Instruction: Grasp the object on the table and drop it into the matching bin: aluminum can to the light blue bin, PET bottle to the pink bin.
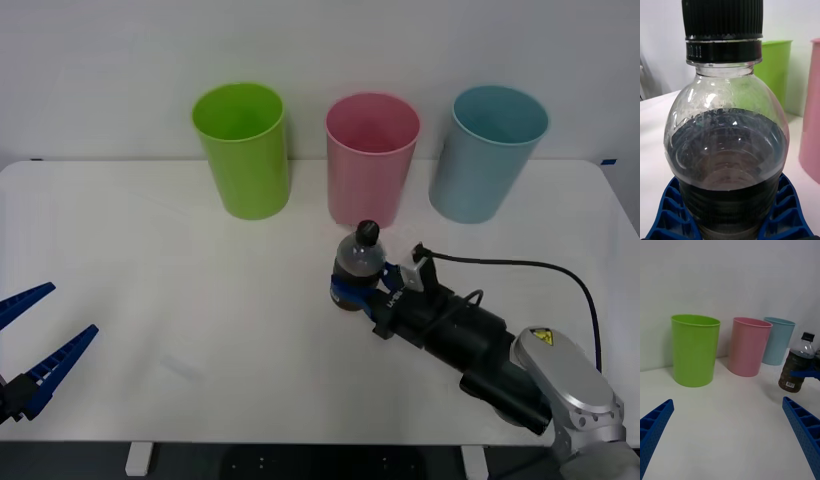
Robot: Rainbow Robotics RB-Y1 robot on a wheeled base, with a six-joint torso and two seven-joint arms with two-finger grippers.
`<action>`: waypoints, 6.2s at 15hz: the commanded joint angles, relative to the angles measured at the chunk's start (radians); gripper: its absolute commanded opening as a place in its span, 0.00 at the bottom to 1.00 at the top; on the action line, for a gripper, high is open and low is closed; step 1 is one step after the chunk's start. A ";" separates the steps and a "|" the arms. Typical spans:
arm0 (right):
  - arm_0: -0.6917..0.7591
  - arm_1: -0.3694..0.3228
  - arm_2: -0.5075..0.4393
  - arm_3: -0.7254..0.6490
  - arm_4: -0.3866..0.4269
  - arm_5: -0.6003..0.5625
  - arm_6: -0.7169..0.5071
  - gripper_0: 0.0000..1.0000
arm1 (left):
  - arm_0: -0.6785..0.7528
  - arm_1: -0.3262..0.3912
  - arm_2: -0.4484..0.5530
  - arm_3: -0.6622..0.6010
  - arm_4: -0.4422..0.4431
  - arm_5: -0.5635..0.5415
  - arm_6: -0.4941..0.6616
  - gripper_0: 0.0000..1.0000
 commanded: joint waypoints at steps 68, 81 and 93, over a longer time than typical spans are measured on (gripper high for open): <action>-0.493 -0.078 -0.299 0.025 0.453 -0.082 -0.651 1.00 | 0.000 0.000 0.000 0.000 0.000 0.000 0.000 1.00; -0.108 -0.162 -0.454 -0.310 0.300 -0.291 -0.577 1.00 | 0.000 0.000 0.000 0.000 0.000 0.000 0.000 1.00; 0.188 -0.162 -0.710 -0.325 0.188 -0.542 -0.337 1.00 | 0.000 0.000 0.000 0.000 0.000 0.000 0.000 1.00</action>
